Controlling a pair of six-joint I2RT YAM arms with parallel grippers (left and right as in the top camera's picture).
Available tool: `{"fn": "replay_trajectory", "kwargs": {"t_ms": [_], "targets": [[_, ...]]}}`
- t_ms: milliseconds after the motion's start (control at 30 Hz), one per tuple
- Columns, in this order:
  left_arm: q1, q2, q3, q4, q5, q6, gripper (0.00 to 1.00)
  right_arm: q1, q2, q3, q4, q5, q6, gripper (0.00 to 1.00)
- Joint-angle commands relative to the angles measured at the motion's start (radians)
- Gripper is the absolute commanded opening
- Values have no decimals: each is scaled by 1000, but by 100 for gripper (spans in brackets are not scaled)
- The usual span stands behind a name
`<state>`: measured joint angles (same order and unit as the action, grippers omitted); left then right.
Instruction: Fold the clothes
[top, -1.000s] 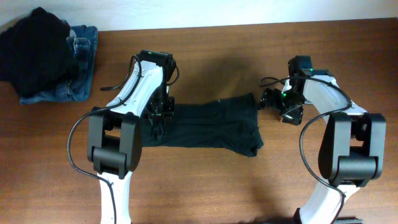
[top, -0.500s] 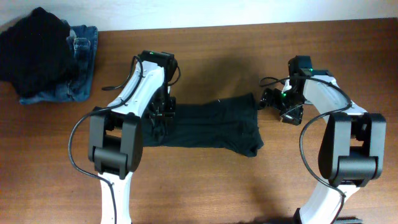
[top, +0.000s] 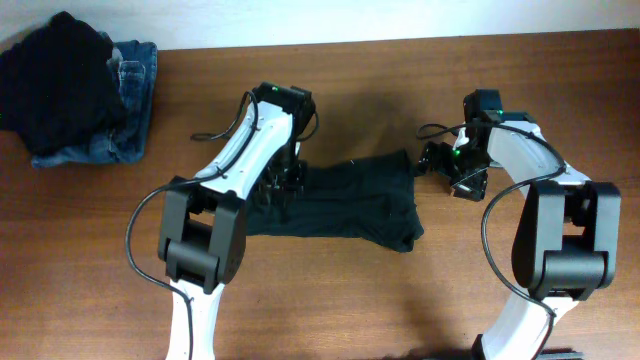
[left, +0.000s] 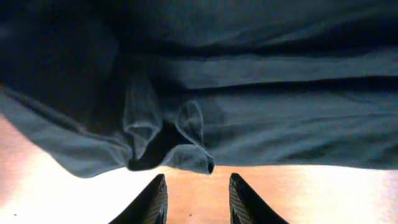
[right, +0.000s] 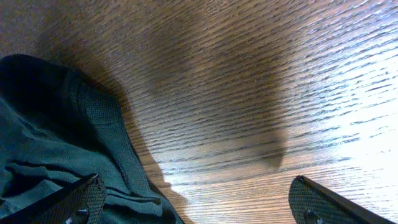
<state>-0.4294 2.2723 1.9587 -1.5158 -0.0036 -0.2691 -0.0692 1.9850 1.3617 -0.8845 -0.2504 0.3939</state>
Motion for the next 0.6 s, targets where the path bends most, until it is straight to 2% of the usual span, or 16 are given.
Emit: {"fn": "replay_trajectory", "kwargs": {"t_ms": [0, 133, 233, 267, 567], "targets": [[3, 5, 62, -8, -8, 28, 33, 5, 8, -4, 2, -4, 6, 99], [8, 5, 83, -22, -107, 19, 33, 5, 8, -4, 2, -4, 2, 99], [31, 5, 89, -57, -254, -95, 34, 5, 8, -4, 2, -3, 2, 99], [50, 5, 89, -67, -282, -121, 38, 5, 8, -4, 2, -1, 2, 99], [151, 5, 88, -29, -199, -119, 49, 5, 8, -4, 3, -1, 3, 99]]}}
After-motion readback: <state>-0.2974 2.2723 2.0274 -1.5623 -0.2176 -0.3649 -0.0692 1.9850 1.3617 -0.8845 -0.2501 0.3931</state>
